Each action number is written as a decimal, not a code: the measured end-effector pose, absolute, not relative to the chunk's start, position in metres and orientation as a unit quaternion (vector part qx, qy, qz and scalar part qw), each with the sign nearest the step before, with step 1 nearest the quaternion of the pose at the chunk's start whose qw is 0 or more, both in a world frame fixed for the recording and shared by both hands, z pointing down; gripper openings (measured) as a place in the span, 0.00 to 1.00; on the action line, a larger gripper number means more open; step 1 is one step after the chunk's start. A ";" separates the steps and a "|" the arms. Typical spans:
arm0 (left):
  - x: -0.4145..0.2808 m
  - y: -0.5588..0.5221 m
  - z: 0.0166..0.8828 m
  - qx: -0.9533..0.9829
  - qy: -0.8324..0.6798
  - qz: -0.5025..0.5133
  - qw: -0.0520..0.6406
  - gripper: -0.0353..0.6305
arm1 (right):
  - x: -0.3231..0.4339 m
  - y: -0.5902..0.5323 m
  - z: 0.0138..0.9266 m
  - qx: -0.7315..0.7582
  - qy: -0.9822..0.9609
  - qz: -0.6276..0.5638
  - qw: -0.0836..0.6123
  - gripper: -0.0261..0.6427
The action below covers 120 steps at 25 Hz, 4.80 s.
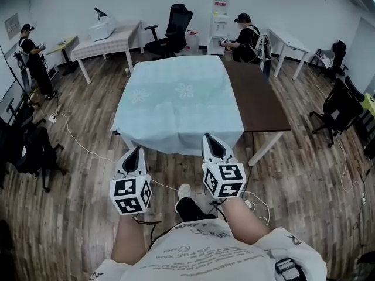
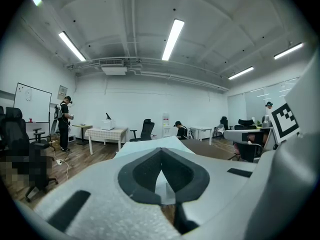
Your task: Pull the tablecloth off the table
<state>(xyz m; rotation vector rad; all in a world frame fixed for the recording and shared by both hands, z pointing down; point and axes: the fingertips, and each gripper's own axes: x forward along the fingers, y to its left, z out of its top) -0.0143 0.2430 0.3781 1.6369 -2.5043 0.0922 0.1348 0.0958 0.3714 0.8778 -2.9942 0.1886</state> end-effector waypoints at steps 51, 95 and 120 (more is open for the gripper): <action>-0.279 -0.121 0.422 0.598 -0.786 0.103 0.123 0.07 | -0.064 -0.249 0.426 0.380 -0.919 0.091 0.052 0.06; -0.452 -0.292 0.638 0.681 -0.620 0.268 0.284 0.39 | 0.046 -0.334 0.658 0.603 -0.711 0.240 0.271 0.31; -0.466 -0.276 0.729 0.663 -0.584 0.303 0.356 0.49 | 0.073 -0.329 0.723 0.600 -0.661 0.320 0.318 0.38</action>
